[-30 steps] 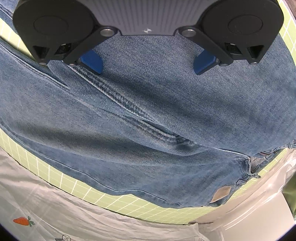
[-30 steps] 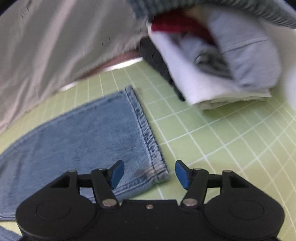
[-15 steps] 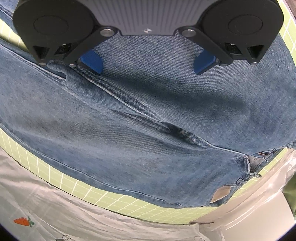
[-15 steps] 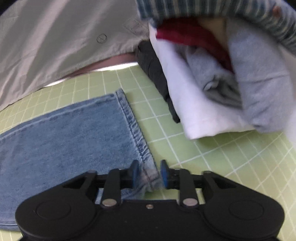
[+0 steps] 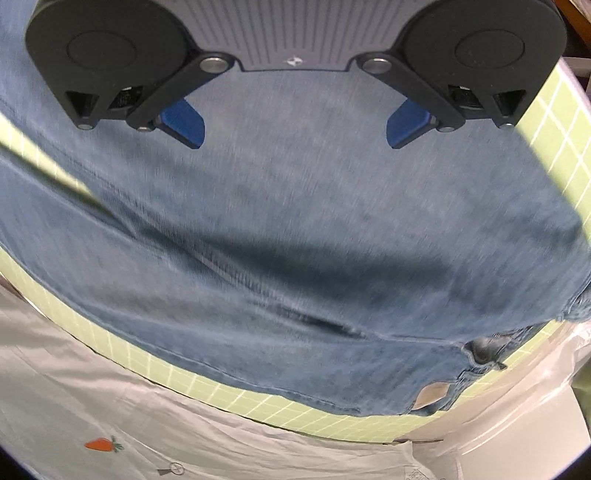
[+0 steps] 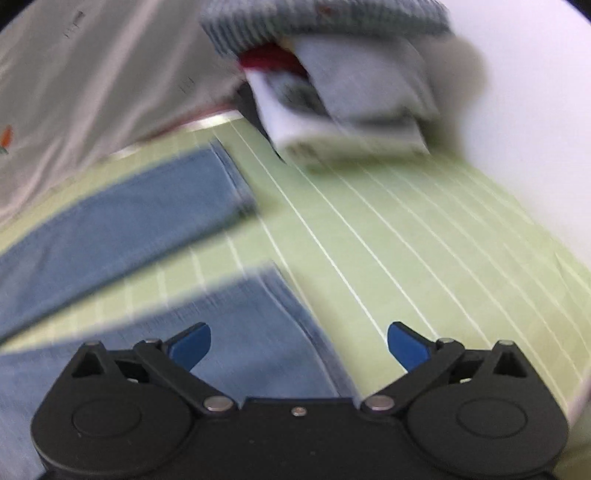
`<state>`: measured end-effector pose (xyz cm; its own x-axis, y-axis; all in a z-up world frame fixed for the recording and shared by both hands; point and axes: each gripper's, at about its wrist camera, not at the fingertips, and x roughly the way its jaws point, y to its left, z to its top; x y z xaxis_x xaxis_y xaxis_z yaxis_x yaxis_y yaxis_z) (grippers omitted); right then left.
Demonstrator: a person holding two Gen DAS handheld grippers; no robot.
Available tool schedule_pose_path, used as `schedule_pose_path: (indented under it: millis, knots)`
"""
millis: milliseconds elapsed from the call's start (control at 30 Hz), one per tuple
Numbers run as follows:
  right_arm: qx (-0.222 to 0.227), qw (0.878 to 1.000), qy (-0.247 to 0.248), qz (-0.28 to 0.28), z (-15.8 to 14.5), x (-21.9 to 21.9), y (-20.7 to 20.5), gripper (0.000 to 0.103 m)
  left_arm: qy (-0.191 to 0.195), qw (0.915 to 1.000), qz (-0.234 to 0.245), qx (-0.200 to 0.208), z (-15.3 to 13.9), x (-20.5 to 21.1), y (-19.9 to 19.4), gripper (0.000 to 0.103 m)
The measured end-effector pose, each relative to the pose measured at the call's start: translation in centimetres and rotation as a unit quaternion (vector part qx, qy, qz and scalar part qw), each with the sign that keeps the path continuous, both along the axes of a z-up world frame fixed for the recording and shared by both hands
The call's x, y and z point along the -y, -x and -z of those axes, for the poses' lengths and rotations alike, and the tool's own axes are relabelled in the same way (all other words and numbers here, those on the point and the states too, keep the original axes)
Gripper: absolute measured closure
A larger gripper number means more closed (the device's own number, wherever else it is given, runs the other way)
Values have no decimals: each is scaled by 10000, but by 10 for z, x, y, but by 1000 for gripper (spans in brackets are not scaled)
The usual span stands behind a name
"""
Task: Fold clothes
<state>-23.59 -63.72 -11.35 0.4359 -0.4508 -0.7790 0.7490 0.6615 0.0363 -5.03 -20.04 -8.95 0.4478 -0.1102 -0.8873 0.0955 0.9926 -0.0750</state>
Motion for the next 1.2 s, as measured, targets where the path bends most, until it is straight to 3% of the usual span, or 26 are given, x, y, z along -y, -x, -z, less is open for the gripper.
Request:
schedule_pose_path:
  millis: [100, 167, 233, 300, 333, 400, 567, 667, 733, 833, 1033, 1200]
  knots:
    - [-247, 9996, -89, 74, 14, -2, 16, 1, -41, 10000, 80, 16, -1, -6, 14, 0]
    - [-310, 9994, -116, 46, 20, -5, 22, 15, -60, 9999, 122, 61, -4, -9, 23, 0]
    - [-242, 9995, -177, -88, 22, -8, 28, 56, -65, 9998, 146, 94, -7, -14, 30, 0]
    - [-178, 9994, -200, -207, 23, -11, 30, 72, -76, 9998, 131, 117, -9, -19, 36, 0]
    - [-200, 9992, -166, -298, 22, -11, 30, 90, -80, 9998, 113, 123, -10, -22, 39, 0]
    - [-234, 9991, -61, -338, 23, -9, 34, 92, -80, 9999, 57, 129, -11, -27, 45, 0]
    - [78, 9989, -352, 302, 24, 9, 61, 92, -38, 9998, -160, 129, -14, -49, 54, 0]
    - [39, 9990, -269, 363, 21, 1, 64, 83, -46, 9996, -239, 125, -15, -61, 57, 0]
    - [145, 9985, -331, 413, 17, -4, 69, 59, -56, 9996, -259, 139, -16, -67, 59, 0]
    - [507, 9951, -645, 546, 11, -14, 80, 45, -55, 9995, -262, 162, -16, -77, 59, 0]
    - [496, 9943, -712, 616, 12, -49, 81, 34, -43, 9997, -216, 124, -12, -89, 49, 0]
    - [442, 9928, -801, 780, 15, -78, 81, 31, 7, 9998, -119, 147, -15, -101, 41, 0]
